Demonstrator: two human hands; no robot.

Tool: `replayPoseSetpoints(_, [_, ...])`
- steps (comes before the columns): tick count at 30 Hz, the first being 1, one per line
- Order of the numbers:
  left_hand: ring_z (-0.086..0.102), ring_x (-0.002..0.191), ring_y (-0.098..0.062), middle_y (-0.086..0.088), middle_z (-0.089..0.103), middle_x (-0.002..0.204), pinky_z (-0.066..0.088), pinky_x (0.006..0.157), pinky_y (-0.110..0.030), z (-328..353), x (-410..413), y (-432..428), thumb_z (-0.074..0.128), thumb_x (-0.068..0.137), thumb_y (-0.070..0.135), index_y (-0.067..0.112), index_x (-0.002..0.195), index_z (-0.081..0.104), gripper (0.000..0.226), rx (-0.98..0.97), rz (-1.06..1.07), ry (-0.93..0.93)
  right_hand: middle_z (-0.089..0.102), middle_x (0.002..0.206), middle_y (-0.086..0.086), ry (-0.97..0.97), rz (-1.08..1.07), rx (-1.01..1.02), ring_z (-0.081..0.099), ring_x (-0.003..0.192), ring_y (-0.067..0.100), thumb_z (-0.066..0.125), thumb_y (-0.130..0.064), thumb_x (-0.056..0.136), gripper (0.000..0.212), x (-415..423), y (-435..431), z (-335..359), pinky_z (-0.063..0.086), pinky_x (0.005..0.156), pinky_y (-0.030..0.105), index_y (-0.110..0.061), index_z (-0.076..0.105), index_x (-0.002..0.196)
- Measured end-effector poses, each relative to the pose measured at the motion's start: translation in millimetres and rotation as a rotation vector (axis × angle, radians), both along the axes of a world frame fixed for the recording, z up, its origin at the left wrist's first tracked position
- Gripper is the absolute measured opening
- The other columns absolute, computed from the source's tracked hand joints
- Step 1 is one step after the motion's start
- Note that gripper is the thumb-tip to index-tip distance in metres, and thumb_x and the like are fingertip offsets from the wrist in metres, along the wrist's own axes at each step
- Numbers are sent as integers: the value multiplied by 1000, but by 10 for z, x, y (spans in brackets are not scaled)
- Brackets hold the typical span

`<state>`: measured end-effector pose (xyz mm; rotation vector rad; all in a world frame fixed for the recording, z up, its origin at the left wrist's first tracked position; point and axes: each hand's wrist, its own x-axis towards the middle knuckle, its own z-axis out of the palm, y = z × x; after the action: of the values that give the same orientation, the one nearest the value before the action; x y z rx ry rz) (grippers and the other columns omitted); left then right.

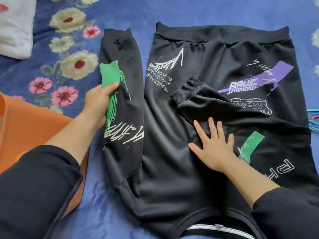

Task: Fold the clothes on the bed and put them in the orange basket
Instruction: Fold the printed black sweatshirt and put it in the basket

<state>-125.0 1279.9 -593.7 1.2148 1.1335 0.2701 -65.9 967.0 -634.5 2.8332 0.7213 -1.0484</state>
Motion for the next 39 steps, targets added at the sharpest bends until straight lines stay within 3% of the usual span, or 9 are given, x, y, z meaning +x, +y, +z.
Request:
replayPoseSetpoints(6, [43, 63, -9, -1, 51, 67, 37, 58, -28, 633, 413, -348, 64, 72, 14, 8, 74, 59, 8, 583, -169, -222, -20, 160, -5, 123, -14, 35, -16, 147, 23, 49, -64, 87, 81, 147, -10, 111, 4, 115, 56, -55, -5, 146])
replayPoseSetpoints(10, [38, 64, -11, 2, 42, 69, 34, 58, -30, 693, 589, -1030, 65, 69, 14, 9, 73, 47, 19, 929, -715, -335, 20, 157, -13, 281, -225, 260, 11, 148, 16, 56, -48, 90, 55, 382, -94, 189, 16, 117, 43, -49, 35, 141])
replayPoseSetpoints(13, [49, 118, -24, -4, 56, 126, 39, 102, -40, 315, 420, -1393, 66, 72, 38, 23, 120, 55, 51, 1037, -1302, -60, 61, 127, 1, 435, -785, 659, 52, 124, 12, 53, -18, 93, 31, 560, -211, 312, 42, 92, 20, -23, 61, 123])
replayPoseSetpoints(15, [8, 148, -22, -4, 15, 160, 10, 120, -45, 53, 126, -1488, 62, 78, 49, 30, 146, 31, 77, 978, -1494, 253, 69, 110, 11, 478, -1067, 755, 64, 102, 18, 54, -18, 87, 29, 645, -302, 361, 46, 73, 26, -16, 63, 115])
replayPoseSetpoints(18, [4, 148, -26, -10, 8, 161, 9, 119, -47, -172, -367, -1613, 59, 74, 49, 29, 149, 29, 82, 1049, -1453, 286, 63, 101, 9, 350, -1109, 809, 61, 80, 17, 58, -13, 85, 39, 701, -324, 339, 46, 68, 31, -10, 55, 123])
replayPoseSetpoints(24, [48, 108, -28, -6, 47, 120, 33, 90, -41, -202, -726, -1640, 65, 59, 29, 28, 136, 44, 80, 1144, -1149, 376, 31, 145, 2, -305, -278, 512, 28, 134, 22, 76, -43, 73, 95, 746, 99, 302, 27, 107, 44, -24, 23, 149])
replayPoseSetpoints(28, [41, 79, -20, 0, 32, 100, 41, 53, -32, -145, -720, -1631, 67, 66, 2, 39, 143, 39, 89, 991, -1035, 427, 18, 157, 4, -288, -97, 255, 14, 143, 24, 59, -35, 91, 75, 797, 377, 243, 22, 108, 50, -37, 14, 151])
replayPoseSetpoints(35, [26, 40, -23, 0, 32, 80, 28, 39, -26, 57, -989, -1547, 65, 44, -17, 31, 136, 52, 105, 1067, -807, 644, 64, 100, 4, 137, -1250, 1154, 58, 90, 24, 38, -7, 93, 28, 1346, 530, 635, 52, 90, 41, -16, 64, 96])
replayPoseSetpoints(39, [40, 38, -29, 0, 31, 78, 31, 34, -29, 116, -1126, -1693, 67, 40, -15, 30, 137, 47, 109, 1007, -839, 742, 65, 108, 7, 205, -1520, 1140, 65, 85, 21, 52, -19, 96, 22, 1574, 131, 436, 57, 71, 35, -14, 57, 116])
